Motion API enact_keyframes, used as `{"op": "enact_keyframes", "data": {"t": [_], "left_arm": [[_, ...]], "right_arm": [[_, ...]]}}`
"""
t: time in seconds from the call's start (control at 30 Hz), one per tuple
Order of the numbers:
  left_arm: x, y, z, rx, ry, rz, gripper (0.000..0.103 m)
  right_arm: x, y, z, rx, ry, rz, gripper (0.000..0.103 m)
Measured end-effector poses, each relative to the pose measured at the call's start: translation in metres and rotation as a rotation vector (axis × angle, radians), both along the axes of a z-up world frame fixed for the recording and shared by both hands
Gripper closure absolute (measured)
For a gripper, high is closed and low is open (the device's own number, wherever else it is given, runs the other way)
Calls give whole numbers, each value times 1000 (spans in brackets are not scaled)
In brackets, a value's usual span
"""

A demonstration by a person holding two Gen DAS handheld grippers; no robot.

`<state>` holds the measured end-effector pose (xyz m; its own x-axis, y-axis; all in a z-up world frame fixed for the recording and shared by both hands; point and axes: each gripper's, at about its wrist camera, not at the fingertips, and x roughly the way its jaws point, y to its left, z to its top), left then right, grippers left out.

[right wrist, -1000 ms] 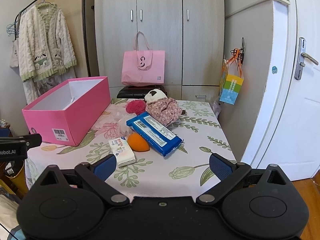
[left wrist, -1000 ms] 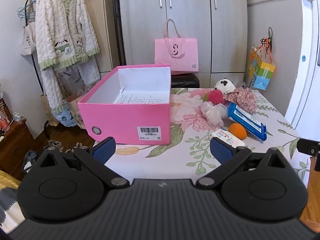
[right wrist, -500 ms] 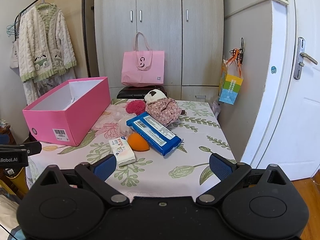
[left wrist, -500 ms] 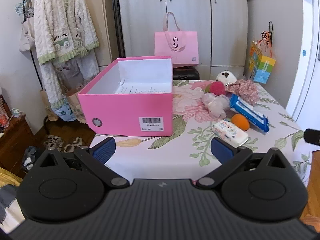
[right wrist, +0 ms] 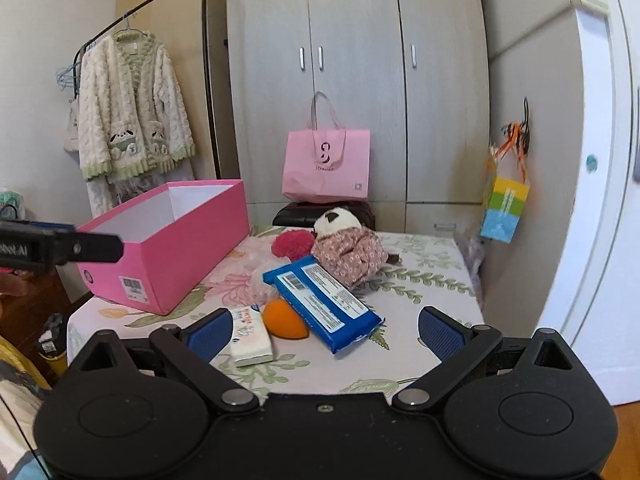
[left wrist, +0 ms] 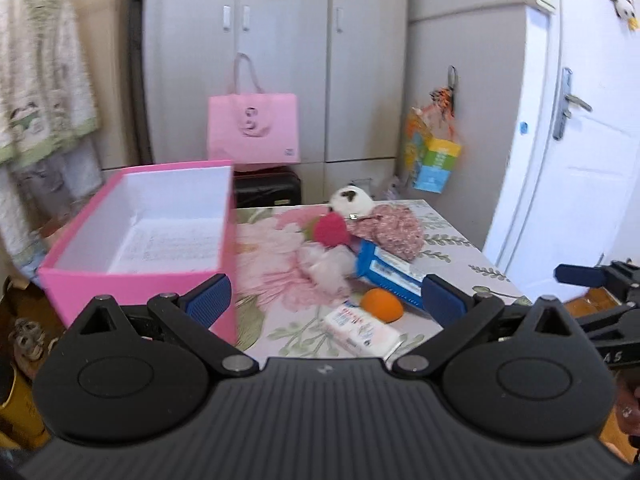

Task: Organize soft objects
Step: 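Move the left tool to the blue wet-wipe pack and close on it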

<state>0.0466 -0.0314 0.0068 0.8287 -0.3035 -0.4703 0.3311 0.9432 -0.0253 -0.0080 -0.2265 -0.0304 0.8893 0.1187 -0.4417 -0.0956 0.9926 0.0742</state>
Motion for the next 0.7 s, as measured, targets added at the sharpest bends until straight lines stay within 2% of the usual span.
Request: {"op": "enact_keyframes", "data": {"t": [0.1,0.23,0.37,0.47,0.63,0.7], "left_arm": [[23,-15,-10,33,7,-23,4],[56,-21,-28,-10,116,-74,7],[82,-34,-42,22,94,-96,7],[103,-42,-51,-5,111,-145,7],[141,-60,-66,10,146,-172,28],[154,-65,-71,3,173,-197,34]], "right_arm": [[16,-7,-15,24,22,9,2],[43,-14,-38,84,72,12,3],[69,-16,-57,96,114,8,5],[86,-19,-71,119,140,7,11],[104,-23,-87,159,173,12,24],[108,-23,-89,160,157,14,25]]}}
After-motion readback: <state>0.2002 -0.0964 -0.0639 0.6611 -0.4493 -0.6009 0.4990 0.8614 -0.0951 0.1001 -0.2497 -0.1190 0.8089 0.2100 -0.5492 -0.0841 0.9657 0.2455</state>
